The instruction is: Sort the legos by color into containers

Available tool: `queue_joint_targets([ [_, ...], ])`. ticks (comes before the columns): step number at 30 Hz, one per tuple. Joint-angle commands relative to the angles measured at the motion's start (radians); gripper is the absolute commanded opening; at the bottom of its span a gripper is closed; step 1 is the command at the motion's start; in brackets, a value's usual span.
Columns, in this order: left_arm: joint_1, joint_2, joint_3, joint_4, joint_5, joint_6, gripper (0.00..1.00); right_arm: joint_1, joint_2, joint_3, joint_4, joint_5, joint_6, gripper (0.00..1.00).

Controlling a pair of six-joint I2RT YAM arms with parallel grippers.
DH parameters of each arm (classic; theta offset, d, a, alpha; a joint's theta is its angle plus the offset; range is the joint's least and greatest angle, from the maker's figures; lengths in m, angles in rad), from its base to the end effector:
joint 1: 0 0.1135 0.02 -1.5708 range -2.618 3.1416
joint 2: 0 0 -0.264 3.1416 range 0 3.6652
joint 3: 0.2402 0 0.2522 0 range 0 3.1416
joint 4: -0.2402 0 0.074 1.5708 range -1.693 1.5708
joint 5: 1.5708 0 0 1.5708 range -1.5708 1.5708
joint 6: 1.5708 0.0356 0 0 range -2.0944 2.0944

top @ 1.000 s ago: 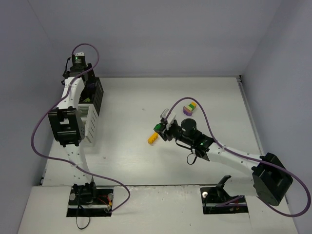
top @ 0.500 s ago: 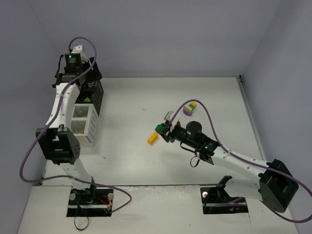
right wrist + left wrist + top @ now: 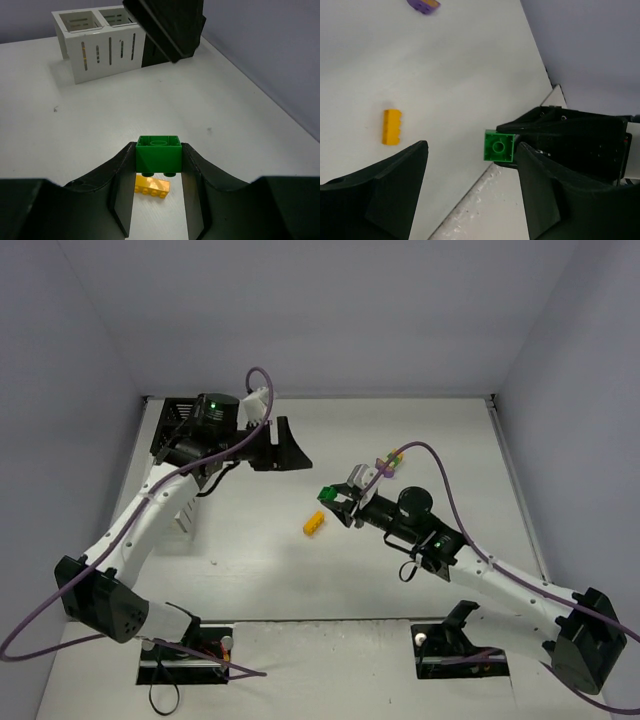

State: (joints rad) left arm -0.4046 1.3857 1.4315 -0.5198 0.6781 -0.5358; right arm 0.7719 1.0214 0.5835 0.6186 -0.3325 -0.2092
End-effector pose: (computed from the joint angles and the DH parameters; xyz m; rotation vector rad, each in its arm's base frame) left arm 0.2706 -0.1402 0.3977 0.3177 2.1515 -1.2568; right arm 0.1605 0.1725 0.3085 -0.9132 1.1084 0.6957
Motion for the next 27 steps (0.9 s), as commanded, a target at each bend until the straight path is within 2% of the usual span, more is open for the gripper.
queue_joint_targets([
  [1,-0.055,-0.024,0.02,0.063,0.113,-0.064,0.65,0.001,-0.024,0.073,0.029,-0.043,-0.032,0.01],
  [7,-0.134,-0.019,0.004,0.04,0.12,-0.038,0.65,0.001,-0.011,0.11,-0.02,-0.079,-0.071,0.03],
  [18,-0.168,0.044,0.012,-0.034,0.114,0.008,0.64,0.001,0.031,0.165,-0.066,-0.105,-0.137,0.05],
  [27,-0.181,0.104,0.026,-0.042,0.092,0.02,0.49,0.003,0.048,0.177,-0.069,-0.102,-0.142,0.05],
])
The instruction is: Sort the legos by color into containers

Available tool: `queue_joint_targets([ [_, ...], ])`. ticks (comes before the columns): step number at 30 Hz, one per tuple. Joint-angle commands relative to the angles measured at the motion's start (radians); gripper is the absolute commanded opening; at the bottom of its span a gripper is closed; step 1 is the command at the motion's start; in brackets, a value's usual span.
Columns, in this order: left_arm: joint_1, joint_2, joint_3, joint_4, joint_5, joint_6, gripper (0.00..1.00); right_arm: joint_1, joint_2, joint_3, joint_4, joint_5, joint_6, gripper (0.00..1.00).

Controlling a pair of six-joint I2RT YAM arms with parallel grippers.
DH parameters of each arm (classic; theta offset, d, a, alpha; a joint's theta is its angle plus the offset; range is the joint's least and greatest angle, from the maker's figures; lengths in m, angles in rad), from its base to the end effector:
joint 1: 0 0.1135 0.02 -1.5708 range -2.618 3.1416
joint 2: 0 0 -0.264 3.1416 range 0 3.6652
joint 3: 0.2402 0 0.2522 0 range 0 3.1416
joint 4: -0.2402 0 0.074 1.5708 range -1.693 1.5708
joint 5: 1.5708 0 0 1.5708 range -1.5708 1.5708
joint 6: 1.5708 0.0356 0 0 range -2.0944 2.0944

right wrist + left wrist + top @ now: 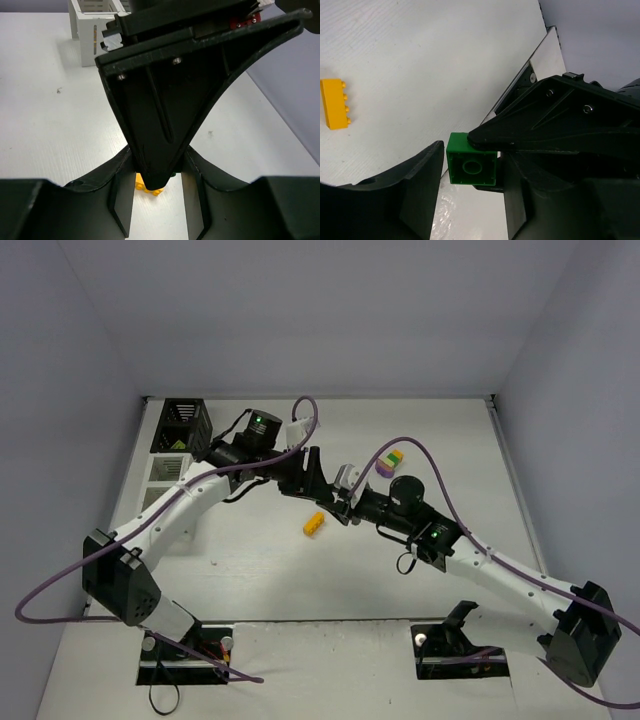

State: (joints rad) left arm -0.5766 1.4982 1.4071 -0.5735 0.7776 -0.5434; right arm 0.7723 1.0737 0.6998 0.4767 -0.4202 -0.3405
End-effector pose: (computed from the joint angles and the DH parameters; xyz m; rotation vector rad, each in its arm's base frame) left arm 0.2617 -0.2000 0.3530 0.5129 2.3660 -1.4381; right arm 0.1689 0.1848 0.3229 -1.0722 1.0655 0.6558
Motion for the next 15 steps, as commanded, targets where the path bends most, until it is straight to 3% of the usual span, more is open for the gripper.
queue_joint_targets([
  [1,-0.011,-0.009,0.05,0.017,-0.008,0.025,0.41,0.001,-0.003,0.061,0.071,-0.011,-0.012,0.05],
  [4,-0.011,-0.015,0.05,0.029,-0.018,0.025,0.2,0.001,0.002,0.055,0.068,0.001,-0.017,0.06],
  [7,-0.011,-0.027,0.056,0.024,-0.057,0.042,0.13,0.001,0.008,0.046,0.072,0.011,-0.008,0.09],
  [10,-0.008,-0.042,0.059,0.0,-0.113,0.065,0.1,0.001,0.017,0.038,0.074,0.027,0.015,0.46],
  [11,-0.006,-0.053,0.061,-0.011,-0.168,0.075,0.1,0.001,0.019,0.035,0.08,0.049,0.024,0.69],
  [15,0.023,-0.081,0.069,-0.078,-0.344,0.143,0.1,-0.002,0.023,0.014,0.085,0.093,0.069,0.89],
])
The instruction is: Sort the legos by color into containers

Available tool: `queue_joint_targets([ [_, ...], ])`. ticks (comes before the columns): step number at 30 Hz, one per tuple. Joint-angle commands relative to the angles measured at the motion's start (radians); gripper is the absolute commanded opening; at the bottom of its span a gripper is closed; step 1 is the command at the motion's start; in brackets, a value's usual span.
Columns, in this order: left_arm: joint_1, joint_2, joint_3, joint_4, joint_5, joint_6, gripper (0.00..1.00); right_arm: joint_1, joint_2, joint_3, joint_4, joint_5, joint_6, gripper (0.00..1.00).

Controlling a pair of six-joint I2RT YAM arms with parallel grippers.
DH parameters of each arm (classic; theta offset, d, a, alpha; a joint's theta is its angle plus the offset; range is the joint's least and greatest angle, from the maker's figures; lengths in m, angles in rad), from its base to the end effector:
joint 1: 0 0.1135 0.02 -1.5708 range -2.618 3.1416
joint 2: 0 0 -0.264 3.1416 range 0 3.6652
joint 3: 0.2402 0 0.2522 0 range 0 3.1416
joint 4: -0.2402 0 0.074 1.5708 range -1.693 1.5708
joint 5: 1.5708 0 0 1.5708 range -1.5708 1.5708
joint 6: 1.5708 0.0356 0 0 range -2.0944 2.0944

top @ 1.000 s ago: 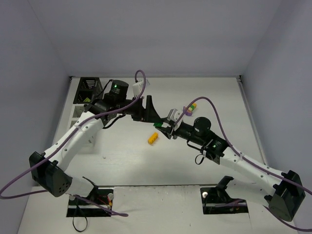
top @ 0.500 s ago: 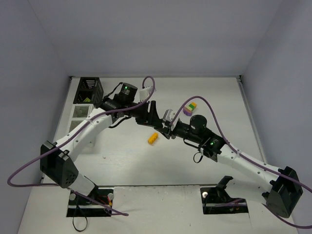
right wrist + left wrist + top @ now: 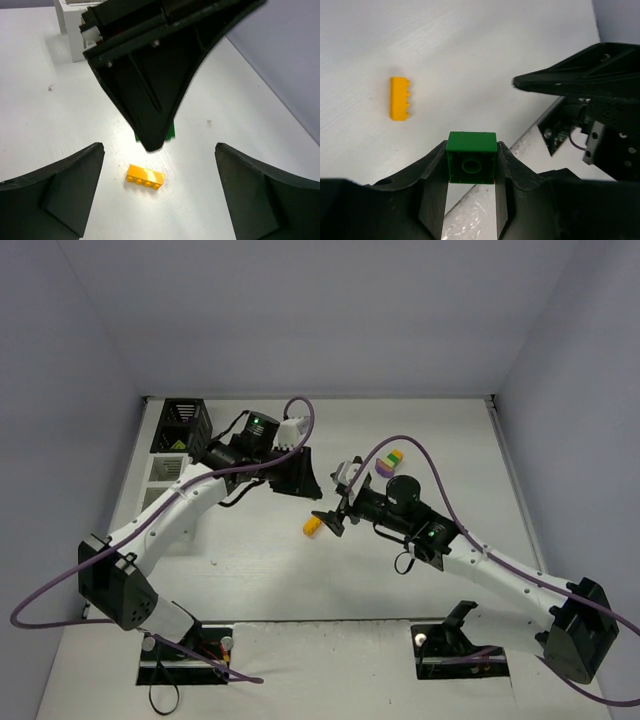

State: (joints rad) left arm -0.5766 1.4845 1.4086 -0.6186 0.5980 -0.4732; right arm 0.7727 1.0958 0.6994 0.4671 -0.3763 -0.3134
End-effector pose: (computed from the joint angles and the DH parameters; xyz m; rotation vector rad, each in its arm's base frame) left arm 0.2620 -0.1943 0.3516 0.4696 2.3758 -1.2021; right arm 0.1736 0.1875 0.3166 -1.0436 1.1324 0.6484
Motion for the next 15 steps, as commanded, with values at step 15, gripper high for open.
queue_joint_targets([
  [15,0.448,-0.109,0.039,-0.072,-0.671,0.162,0.1,-0.012,0.072,-0.147,0.295,0.191,0.227,0.93],
])
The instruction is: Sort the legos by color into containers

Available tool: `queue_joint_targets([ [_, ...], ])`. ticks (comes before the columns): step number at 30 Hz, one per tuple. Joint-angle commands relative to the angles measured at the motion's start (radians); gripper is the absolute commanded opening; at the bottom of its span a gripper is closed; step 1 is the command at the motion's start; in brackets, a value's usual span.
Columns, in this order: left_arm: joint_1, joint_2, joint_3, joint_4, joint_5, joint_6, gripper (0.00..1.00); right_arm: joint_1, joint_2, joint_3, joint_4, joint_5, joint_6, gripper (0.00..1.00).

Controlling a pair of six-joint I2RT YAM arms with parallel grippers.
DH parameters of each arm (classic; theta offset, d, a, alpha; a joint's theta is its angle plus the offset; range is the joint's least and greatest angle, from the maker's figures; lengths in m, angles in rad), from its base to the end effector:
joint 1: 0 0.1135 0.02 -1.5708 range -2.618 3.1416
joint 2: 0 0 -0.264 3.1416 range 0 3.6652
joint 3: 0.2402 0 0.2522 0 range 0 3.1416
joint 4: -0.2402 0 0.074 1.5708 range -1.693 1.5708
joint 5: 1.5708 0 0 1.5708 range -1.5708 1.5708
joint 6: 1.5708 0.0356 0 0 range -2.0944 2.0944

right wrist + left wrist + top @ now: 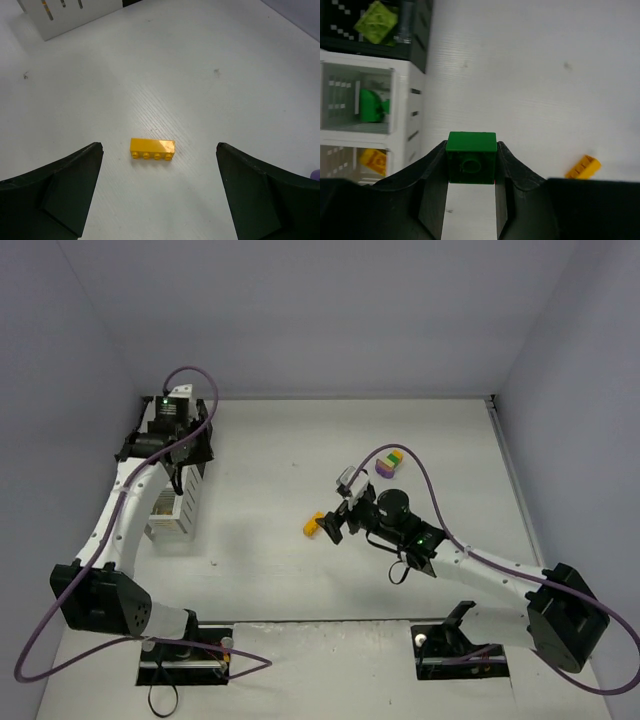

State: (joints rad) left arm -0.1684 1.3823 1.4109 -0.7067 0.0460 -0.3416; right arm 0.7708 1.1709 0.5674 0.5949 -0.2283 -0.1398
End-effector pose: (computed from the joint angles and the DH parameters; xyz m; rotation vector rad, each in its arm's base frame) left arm 0.2945 -0.0517 0.3711 -0.1713 2.2619 -0.3243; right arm 0.1821 0.1881 0.2661 -0.8719 1.3649 0.6705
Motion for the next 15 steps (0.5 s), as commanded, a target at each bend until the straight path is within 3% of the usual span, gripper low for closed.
queue_joint_targets([
  [1,0.065,0.01,0.036,0.029,-0.135,0.032,0.1,-0.01,0.001,-0.017,0.175,0.049,0.062,0.93],
  [7,0.202,0.081,0.013,0.093,-0.17,0.024,0.1,-0.011,0.024,-0.026,0.192,0.047,0.075,0.93],
  [15,0.285,0.207,0.039,0.115,-0.166,0.013,0.11,-0.015,0.046,-0.026,0.195,0.02,0.083,0.93],
])
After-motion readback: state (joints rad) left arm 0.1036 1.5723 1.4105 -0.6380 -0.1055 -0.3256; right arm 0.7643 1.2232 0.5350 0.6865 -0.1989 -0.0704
